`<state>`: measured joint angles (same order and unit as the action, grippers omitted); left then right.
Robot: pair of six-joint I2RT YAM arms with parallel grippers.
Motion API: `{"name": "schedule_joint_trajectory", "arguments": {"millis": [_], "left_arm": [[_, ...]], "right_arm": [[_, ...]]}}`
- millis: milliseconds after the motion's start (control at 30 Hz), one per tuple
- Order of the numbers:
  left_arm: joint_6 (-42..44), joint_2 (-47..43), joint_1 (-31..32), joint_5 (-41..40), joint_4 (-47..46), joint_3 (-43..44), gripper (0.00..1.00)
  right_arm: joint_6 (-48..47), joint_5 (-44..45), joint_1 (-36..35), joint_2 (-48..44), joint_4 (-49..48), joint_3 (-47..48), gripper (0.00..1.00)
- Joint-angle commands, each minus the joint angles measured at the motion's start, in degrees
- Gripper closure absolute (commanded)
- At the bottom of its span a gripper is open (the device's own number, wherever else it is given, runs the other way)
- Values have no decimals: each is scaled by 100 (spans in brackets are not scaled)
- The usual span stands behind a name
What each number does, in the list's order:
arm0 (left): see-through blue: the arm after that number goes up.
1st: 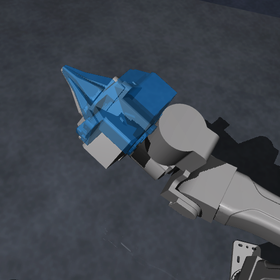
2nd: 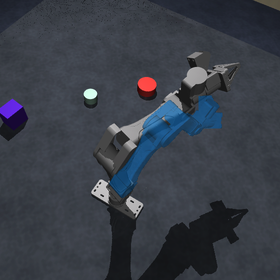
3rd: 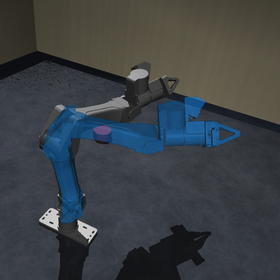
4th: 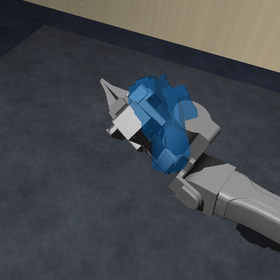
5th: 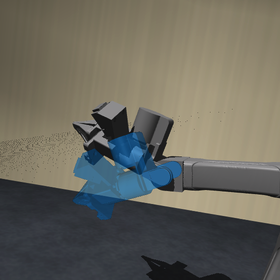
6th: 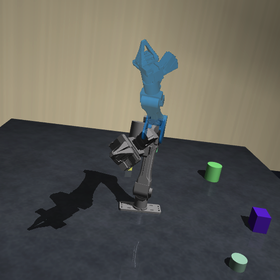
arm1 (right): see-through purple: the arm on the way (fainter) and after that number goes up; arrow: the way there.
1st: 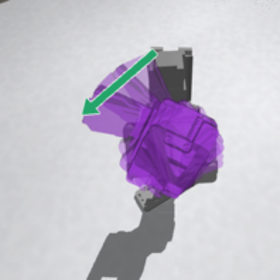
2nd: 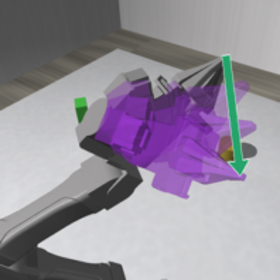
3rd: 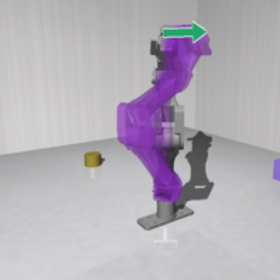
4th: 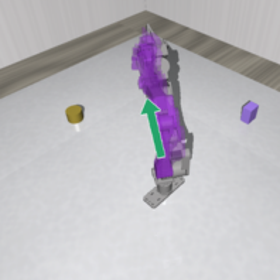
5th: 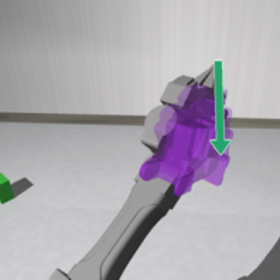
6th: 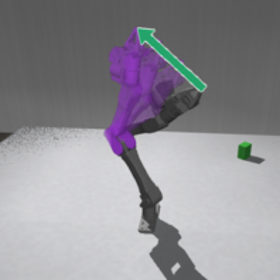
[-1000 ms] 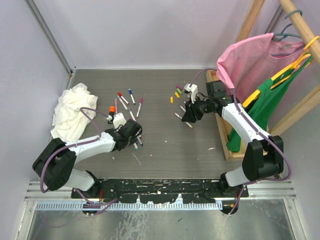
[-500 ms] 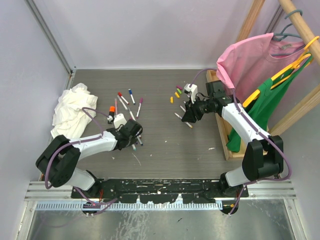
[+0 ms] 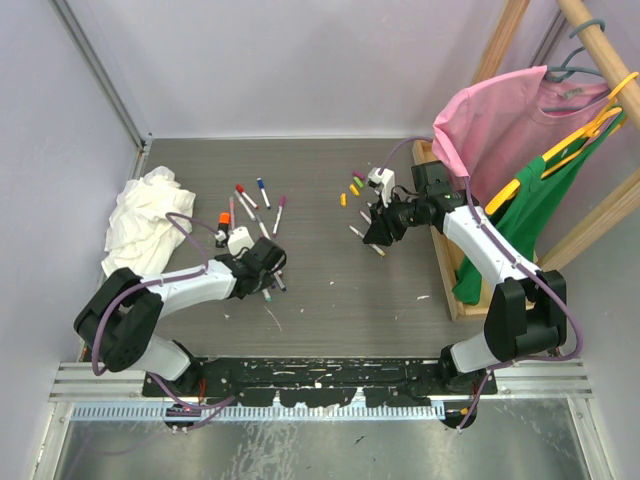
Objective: Open the pen caps
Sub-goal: Pick up the pen from the center of the board.
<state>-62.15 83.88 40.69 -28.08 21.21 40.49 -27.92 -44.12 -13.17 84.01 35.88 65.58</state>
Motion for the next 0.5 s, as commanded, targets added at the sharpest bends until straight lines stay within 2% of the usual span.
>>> {"name": "schedule_joint_trajectory", "arguments": {"millis": [0, 300, 467], "left_arm": [[-25, 97, -35, -118, 351, 90, 82], [-95, 19, -42, -207, 405, 36, 85], [-106, -30, -48, -182, 242, -91, 76]], "right_arm": [[-57, -147, -35, -57, -6, 99, 59], [-51, -171, -36, -74, -11, 104, 59], [-47, -185, -36, -86, -11, 103, 59]]}}
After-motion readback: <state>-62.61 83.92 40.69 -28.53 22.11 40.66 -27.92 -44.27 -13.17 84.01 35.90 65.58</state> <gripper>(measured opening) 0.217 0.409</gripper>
